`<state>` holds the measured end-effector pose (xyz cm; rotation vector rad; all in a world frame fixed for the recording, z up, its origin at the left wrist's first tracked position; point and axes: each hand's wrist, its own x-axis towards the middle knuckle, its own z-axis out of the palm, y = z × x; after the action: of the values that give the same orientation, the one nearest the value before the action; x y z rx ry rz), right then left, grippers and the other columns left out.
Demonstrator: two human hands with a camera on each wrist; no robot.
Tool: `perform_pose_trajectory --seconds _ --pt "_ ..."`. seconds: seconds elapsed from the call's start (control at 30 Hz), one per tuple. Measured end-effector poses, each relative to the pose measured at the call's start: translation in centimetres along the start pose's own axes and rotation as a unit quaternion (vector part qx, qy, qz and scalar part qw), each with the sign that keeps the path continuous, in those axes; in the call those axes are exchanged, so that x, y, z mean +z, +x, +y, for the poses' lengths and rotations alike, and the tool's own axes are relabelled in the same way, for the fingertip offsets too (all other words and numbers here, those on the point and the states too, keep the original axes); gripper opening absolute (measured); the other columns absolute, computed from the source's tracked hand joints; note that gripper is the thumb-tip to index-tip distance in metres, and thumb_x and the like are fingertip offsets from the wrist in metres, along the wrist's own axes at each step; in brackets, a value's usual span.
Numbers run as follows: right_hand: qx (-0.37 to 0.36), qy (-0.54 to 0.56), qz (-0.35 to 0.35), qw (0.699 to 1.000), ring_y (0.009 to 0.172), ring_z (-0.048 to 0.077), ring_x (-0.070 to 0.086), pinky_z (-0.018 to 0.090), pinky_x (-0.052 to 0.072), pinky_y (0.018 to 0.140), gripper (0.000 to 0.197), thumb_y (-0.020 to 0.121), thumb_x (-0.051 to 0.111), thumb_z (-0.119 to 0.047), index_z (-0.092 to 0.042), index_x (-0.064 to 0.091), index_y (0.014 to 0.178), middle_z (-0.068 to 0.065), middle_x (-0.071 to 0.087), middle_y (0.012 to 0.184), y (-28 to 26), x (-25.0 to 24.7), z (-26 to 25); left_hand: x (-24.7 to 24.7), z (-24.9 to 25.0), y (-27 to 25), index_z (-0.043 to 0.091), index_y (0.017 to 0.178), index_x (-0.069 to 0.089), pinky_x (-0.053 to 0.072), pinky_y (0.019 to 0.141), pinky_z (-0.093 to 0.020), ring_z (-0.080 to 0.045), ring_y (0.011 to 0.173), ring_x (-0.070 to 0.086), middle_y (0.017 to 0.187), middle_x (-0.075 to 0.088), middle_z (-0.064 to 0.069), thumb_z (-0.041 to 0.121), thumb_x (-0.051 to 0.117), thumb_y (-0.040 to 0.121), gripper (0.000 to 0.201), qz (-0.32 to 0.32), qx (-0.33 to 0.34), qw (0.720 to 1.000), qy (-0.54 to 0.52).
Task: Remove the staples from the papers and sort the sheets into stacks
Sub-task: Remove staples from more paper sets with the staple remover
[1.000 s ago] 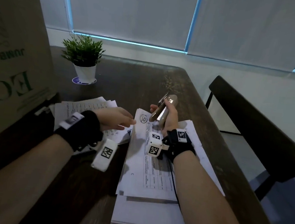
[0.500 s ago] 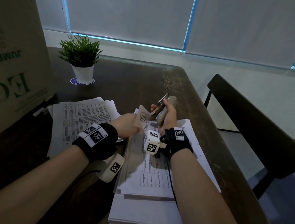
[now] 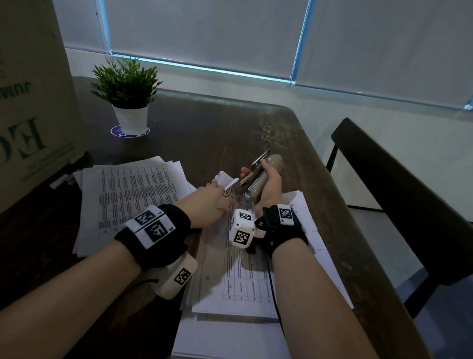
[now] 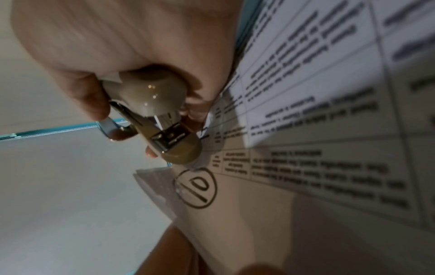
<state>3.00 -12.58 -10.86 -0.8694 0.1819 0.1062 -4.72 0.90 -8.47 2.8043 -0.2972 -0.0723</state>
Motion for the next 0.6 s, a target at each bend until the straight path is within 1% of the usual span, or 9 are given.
perform_pose_trajectory --seconds 0.13,0.17,0.27,0.37,0.5,0.6 --pt "0.001 0.005 -0.005 1.000 0.067 0.019 0.062 0.030 0.051 0.064 0.020 0.094 0.059 -0.031 -0.011 0.057 0.092 0.011 0.067 0.079 0.0 0.0 -0.1 -0.2 0.2 -0.3 0.005 0.134 0.038 0.035 0.103 -0.036 -0.034 0.127 0.042 0.153 0.021 -0.016 0.022 0.048 0.094 0.044 -0.011 0.004 1.000 0.012" --pt "0.001 0.004 -0.004 1.000 0.067 0.019 0.062 0.029 0.052 0.063 0.020 0.094 0.058 -0.031 -0.011 0.057 0.093 0.011 0.068 0.080 0.1 0.0 0.0 -0.3 0.3 -0.4 0.005 0.134 0.038 0.035 0.103 -0.035 -0.034 0.128 0.042 0.153 0.020 -0.017 0.021 0.047 0.095 0.044 -0.012 0.006 1.000 0.018" --pt "0.001 0.005 -0.003 1.000 0.067 0.019 0.063 0.028 0.053 0.062 0.020 0.094 0.059 -0.031 -0.011 0.057 0.093 0.012 0.068 0.080 0.1 0.0 0.0 -0.3 0.5 -0.5 0.004 0.133 0.041 0.035 0.101 -0.034 -0.032 0.128 0.042 0.150 0.026 -0.018 0.021 0.045 0.096 0.041 -0.018 -0.002 1.000 0.020" --pt "0.001 0.010 -0.004 1.000 0.067 0.019 0.063 0.026 0.053 0.058 0.020 0.094 0.059 -0.031 -0.011 0.057 0.095 0.012 0.068 0.080 0.2 -0.2 0.0 -0.4 0.6 -0.6 0.003 0.135 0.039 0.034 0.104 -0.034 -0.032 0.132 0.037 0.152 0.021 -0.018 0.023 0.045 0.096 0.044 -0.038 -0.017 0.999 0.020" --pt "0.003 0.011 -0.006 1.000 0.067 0.019 0.063 0.027 0.054 0.060 0.020 0.094 0.059 -0.031 -0.011 0.057 0.096 0.012 0.068 0.081 0.4 -0.2 0.1 -0.6 0.5 -0.8 0.006 0.130 0.043 0.039 0.097 -0.033 -0.032 0.123 0.047 0.154 0.019 -0.016 0.024 0.048 0.095 0.040 -0.040 -0.013 0.999 0.002" --pt "0.006 0.011 -0.009 1.000 0.067 0.019 0.064 0.028 0.053 0.061 0.022 0.093 0.060 -0.032 -0.011 0.057 0.097 0.011 0.068 0.081 0.6 -0.3 0.2 -0.9 0.8 -1.2 0.011 0.137 0.040 0.037 0.098 -0.032 -0.033 0.124 0.047 0.156 0.015 -0.014 0.022 0.046 0.096 0.043 -0.033 0.006 0.999 -0.002"
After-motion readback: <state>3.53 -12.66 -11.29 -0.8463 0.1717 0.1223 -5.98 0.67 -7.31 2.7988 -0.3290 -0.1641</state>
